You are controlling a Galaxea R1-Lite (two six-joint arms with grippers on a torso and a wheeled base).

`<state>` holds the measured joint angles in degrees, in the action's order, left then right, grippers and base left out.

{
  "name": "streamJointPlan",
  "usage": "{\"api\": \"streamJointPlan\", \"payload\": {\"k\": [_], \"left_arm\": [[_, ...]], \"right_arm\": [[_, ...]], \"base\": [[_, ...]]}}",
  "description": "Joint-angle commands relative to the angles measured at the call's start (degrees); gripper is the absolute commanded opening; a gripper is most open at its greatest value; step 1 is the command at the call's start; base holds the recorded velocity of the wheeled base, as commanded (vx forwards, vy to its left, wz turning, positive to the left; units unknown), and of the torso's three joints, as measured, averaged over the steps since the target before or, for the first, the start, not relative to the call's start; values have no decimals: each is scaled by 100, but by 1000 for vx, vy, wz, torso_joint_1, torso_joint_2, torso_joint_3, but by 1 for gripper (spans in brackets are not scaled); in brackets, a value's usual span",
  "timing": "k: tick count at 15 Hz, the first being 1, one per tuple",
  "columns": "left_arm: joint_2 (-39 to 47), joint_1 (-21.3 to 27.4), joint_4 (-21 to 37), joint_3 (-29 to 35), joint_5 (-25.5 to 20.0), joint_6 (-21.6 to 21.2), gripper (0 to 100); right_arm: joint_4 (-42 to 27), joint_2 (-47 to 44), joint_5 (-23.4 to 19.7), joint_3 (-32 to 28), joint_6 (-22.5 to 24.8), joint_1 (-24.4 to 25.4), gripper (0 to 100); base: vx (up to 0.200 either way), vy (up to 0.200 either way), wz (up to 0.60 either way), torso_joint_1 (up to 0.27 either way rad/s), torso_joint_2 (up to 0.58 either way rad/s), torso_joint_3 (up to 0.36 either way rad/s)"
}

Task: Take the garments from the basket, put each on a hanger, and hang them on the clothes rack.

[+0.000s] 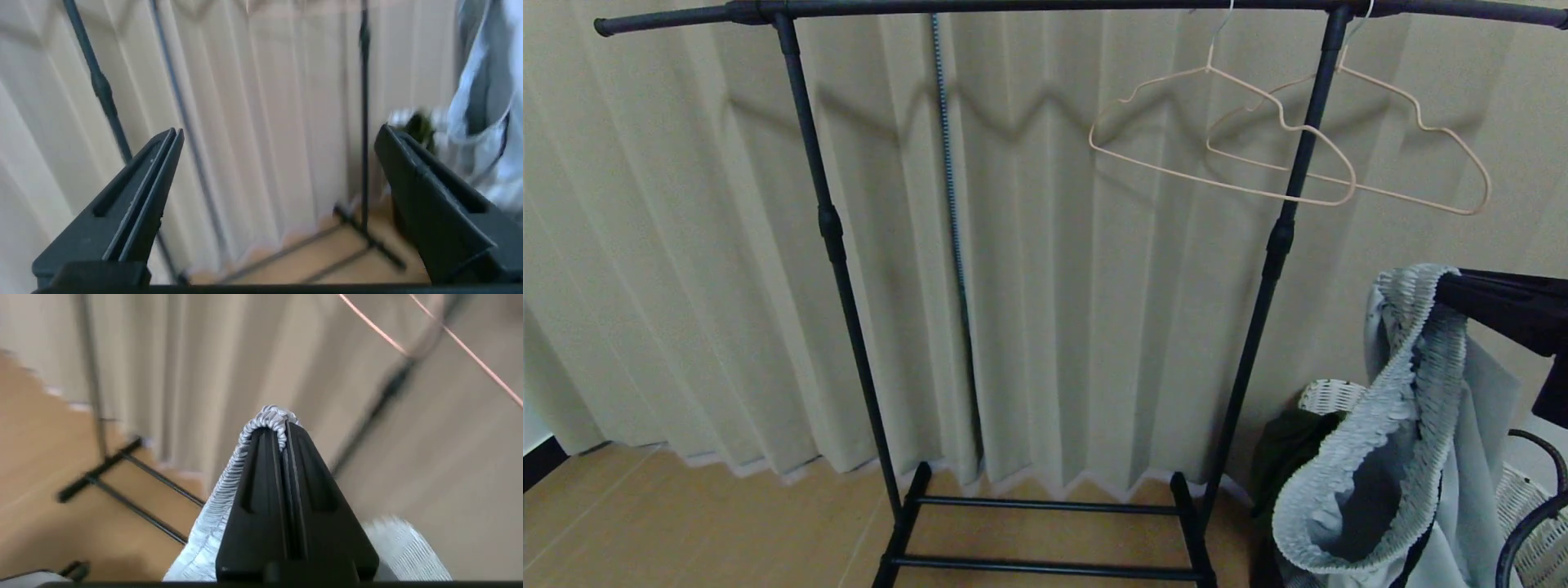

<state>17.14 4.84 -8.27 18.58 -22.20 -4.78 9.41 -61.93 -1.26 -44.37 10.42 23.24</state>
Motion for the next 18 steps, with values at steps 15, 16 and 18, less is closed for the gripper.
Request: {"api": "streamJointPlan", "payload": {"k": [15,16,18], "left_arm": [[6697,5747,-1529,1816,3600,2130,100],[6987,5853,-1810,1816,3600,2130,100],[7638,6073,-2540,1772,3600,2350,100]], "right_arm": [[368,-329,-402,-643,-1174,1482,0],[386,-329,-411,-634,-1183,1517,0],[386,-294,-542,-581,-1253,1579,0]], "base": [[0,0,0,0,0,0],[0,0,0,0,0,0],[0,0,0,0,0,0]]}}
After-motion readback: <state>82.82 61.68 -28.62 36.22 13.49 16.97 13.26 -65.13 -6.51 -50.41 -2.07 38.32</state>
